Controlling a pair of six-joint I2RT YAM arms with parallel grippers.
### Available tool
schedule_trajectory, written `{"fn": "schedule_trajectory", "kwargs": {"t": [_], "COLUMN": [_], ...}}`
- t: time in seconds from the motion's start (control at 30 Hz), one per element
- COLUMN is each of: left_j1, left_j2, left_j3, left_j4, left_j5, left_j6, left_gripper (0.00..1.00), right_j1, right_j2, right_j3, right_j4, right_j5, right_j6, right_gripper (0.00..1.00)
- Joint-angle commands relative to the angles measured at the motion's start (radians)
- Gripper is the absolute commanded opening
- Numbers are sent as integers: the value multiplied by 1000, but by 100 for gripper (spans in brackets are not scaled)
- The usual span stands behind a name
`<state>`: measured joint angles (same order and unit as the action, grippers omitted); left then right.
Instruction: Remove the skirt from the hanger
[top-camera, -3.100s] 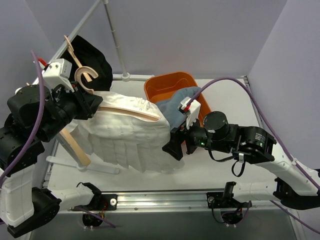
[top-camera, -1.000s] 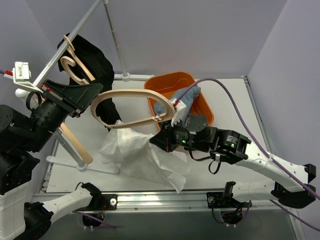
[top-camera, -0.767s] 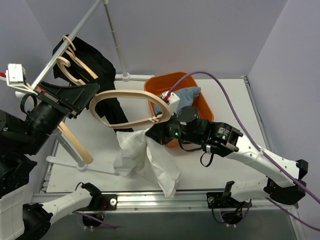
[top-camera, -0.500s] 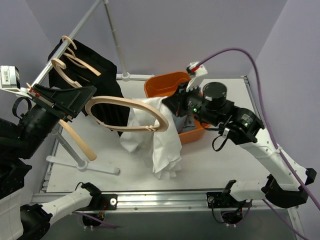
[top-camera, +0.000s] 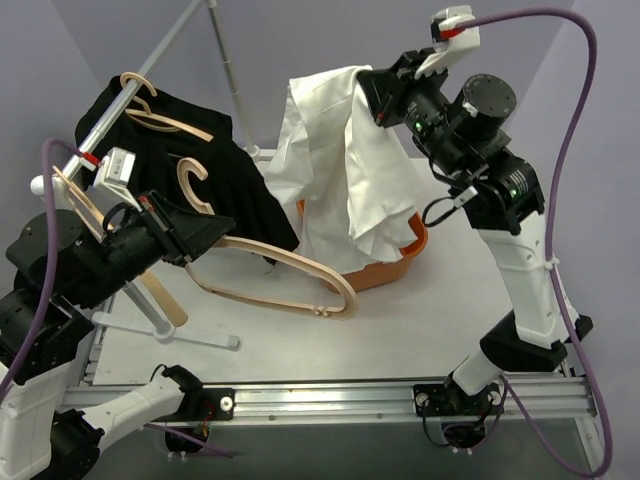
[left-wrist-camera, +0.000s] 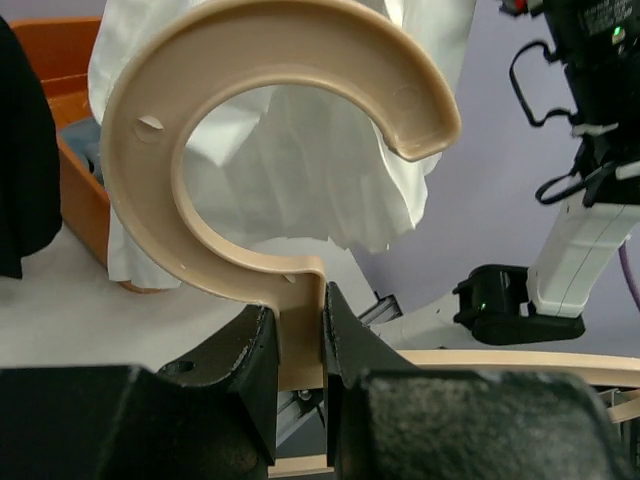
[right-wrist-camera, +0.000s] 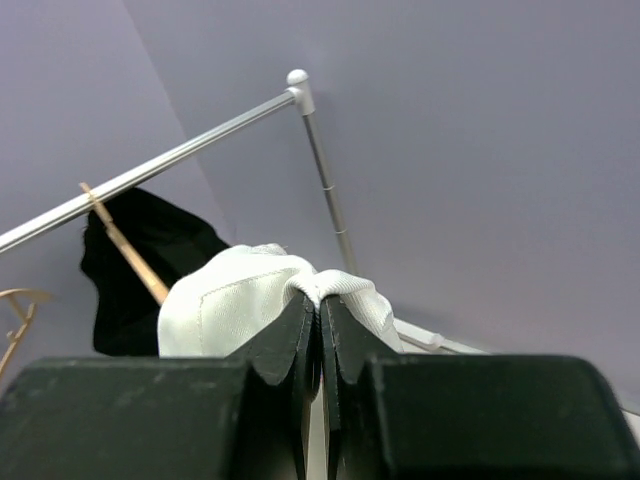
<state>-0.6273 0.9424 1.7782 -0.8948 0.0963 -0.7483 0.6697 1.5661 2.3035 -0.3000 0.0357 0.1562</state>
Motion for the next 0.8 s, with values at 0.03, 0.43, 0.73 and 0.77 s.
{"fn": "schedule_trajectory", "kwargs": {"t": [0.03,0.43,0.73,0.77], "left_j1": [3,3,3,3], "left_j2": [-8,-47,-86,-85], "left_j3": [-16,-118,-155,-158], "left_j4": [-64,-70,-69,-69], "left_j5": [42,89,71,75], "left_j6": [93,178,178,179], "left_gripper": [2,2,2,2], "right_j1": [-65,-214,-211,-208], "right_j2": [63,75,32,35], "right_j3": [74,-104,-580,-667], "right_j4": [154,229,285,288], "right_j5": [-25,-108,-158,-152], "right_j6": [-46,-12,83,123], "right_gripper": [0,0,0,0]}}
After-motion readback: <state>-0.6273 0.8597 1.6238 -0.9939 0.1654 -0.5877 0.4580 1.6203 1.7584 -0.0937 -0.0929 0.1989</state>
